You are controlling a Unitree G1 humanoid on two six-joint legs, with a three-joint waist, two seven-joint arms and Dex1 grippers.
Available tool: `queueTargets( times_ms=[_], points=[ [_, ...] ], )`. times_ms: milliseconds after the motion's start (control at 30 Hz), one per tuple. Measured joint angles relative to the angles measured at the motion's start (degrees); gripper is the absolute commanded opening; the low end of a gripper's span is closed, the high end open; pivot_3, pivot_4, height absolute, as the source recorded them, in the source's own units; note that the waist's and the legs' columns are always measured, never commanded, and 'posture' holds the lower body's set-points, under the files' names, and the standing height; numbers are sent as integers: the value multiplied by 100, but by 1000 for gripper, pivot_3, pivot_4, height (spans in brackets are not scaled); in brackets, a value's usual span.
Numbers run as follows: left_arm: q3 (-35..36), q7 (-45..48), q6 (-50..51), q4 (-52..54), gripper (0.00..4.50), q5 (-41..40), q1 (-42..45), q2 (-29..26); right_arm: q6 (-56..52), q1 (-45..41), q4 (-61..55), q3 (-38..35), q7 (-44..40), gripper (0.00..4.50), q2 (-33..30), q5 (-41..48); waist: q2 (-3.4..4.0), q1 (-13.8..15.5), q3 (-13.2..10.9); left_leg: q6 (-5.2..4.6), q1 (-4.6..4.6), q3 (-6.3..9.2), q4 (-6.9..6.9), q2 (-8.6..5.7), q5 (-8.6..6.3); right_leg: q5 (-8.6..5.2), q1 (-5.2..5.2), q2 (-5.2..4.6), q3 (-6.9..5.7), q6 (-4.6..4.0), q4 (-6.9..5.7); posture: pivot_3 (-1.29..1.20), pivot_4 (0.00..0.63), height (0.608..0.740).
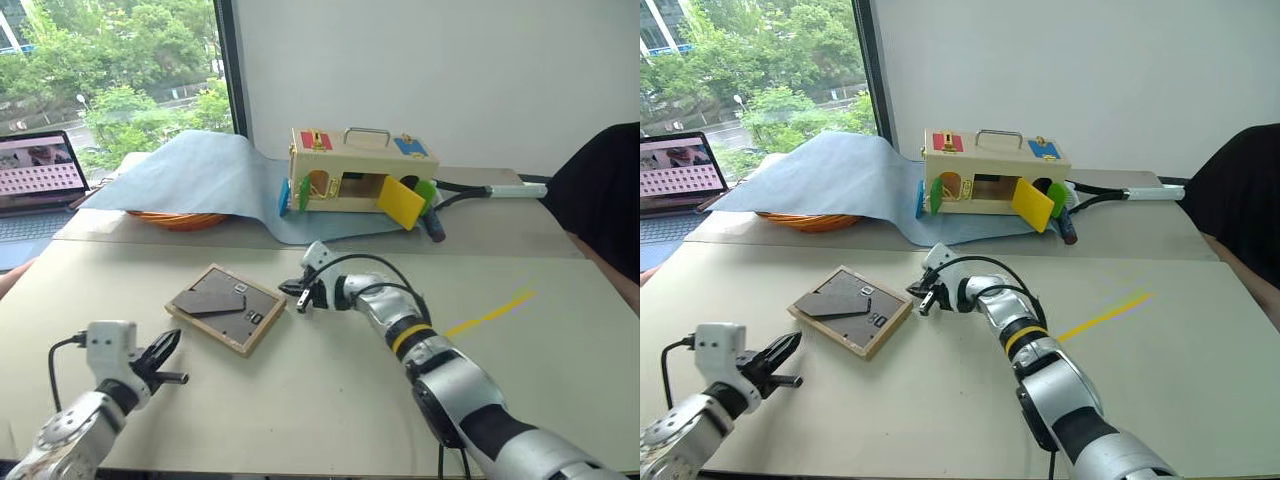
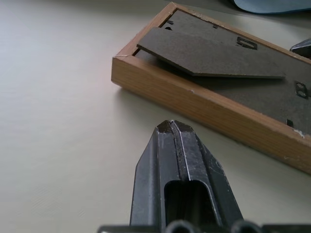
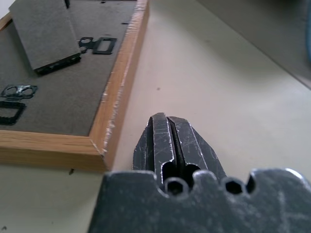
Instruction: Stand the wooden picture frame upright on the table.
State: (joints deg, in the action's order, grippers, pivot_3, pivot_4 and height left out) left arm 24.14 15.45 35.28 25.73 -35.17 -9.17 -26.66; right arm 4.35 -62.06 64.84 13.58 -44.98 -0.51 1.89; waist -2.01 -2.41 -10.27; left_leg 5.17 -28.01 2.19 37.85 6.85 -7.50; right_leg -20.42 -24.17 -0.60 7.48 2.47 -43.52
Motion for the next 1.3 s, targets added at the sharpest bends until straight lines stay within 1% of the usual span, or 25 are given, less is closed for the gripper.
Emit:
queueTargets(
  times_ms=[167, 267, 367, 433, 500, 567, 600, 667, 833, 867, 900, 1000, 1100, 1200, 1300],
  points=[
    [-335, -83, -3, -173, 0, 328, 184, 60, 289, -96, 409, -161, -77, 17, 112, -112, 1, -7, 0, 0, 1, 2, -2, 0, 0, 0, -2, 0, -3, 0, -7, 0, 150, 670],
    [-603, 7, 5, -332, 0, 435, 393, 52, 349, 20, 343, -260, -690, 17, 126, -75, 1, 8, 0, 2, 0, 8, -1, 0, 1, 0, 1, 0, -11, 0, -9, 0, 150, 670],
    [-743, 150, 0, -405, 0, 543, 457, -38, 378, 191, 129, -301, -1041, 17, 46, -62, 2, 5, -1, 3, 1, 9, -2, 0, 1, 0, 1, 0, -12, 0, -10, 0, 150, 670],
    [-853, 272, 1, -421, 0, 595, 496, -75, 346, 382, -211, -303, -1253, 17, -63, -62, 5, 15, -2, 3, -1, 11, -2, 0, 2, 0, 1, 0, -14, 0, -9, 0, 150, 670],
    [-937, 412, 4, -429, 0, 599, 523, -136, 195, 659, -720, -291, -1449, 17, -219, -57, 5, 37, -2, 4, -3, 12, -2, -1, 2, 0, 2, 0, -15, 0, -8, 0, 150, 670],
    [-1072, 636, 34, -437, 0, 598, 577, -245, -221, 1152, -1695, -222, -1671, 17, -480, -55, 6, 59, -3, 6, -5, 14, -2, -1, 3, 0, 0, 0, -16, 0, -7, 0, 150, 670],
    [-1092, 704, 46, -437, 0, 596, 580, -262, -350, 1271, -1920, -189, -1736, 17, -542, -55, 9, 64, -5, 6, -4, 14, -2, -1, 3, 0, 0, 0, -16, 0, -7, 0, 150, 670],
    [-1181, 849, 113, -437, 0, 586, 634, -322, -804, 1690, -2810, -105, -1830, 17, -771, -41, 11, 75, -5, 7, -5, 17, -4, -1, 4, 0, 1, 0, -19, 0, -7, 0, 150, 670],
    [-1420, 1287, 236, -400, 0, 585, 678, -560, -2244, 2725, -5274, 89, -1936, 17, -1436, 132, 35, 133, -6, 7, -4, 17, -7, -1, 4, -3, 6, 0, -19, 3, 7, 0, 150, 670],
    [-1493, 1433, 234, -393, 0, 586, 680, -594, -2735, 3062, -6070, 139, -1932, 17, -1649, 203, 42, 159, -2, 8, -3, 17, -9, -1, 4, -4, 12, 0, -19, 6, 20, 0, 150, 670],
    [-1507, 1461, 234, -393, 0, 586, 680, -602, -2857, 3136, -6231, 147, -1931, 17, -1687, 226, 45, 161, 0, 7, -2, 17, -10, -1, 4, -3, 14, 0, -19, 8, 27, 0, 150, 670],
    [-1647, 1645, 247, -395, 0, 593, 727, -691, -3629, 3542, -7190, 151, -1798, 17, -1942, 407, 55, 173, 2, 7, -1, 17, -9, -1, 4, -4, 19, 0, -18, 21, 41, 0, 150, 670],
    [-1737, 1790, 251, -395, 0, 598, 754, -786, -4159, 3718, -7798, 146, -1626, 17, -2113, 552, 57, 170, 3, 7, 0, 17, -9, -1, 5, -5, 19, -1, -17, 28, 43, 0, 150, 670],
    [-1795, 1900, 253, -394, 0, 597, 752, -856, -4394, 3846, -8014, 143, -1448, 17, -2223, 620, 57, 173, 5, 7, 1, 17, -9, -1, 4, -6, 24, -1, -17, 31, 49, 0, 150, 670],
    [-1879, 2107, 248, -279, 0, 585, 621, -1025, -4373, 3874, -7955, 158, -1352, 17, -2476, 617, 57, 169, 5, 7, 1, 17, -9, -1, 4, -6, 25, -2, -16, 32, 54, 0, 150, 670]
  ],
)
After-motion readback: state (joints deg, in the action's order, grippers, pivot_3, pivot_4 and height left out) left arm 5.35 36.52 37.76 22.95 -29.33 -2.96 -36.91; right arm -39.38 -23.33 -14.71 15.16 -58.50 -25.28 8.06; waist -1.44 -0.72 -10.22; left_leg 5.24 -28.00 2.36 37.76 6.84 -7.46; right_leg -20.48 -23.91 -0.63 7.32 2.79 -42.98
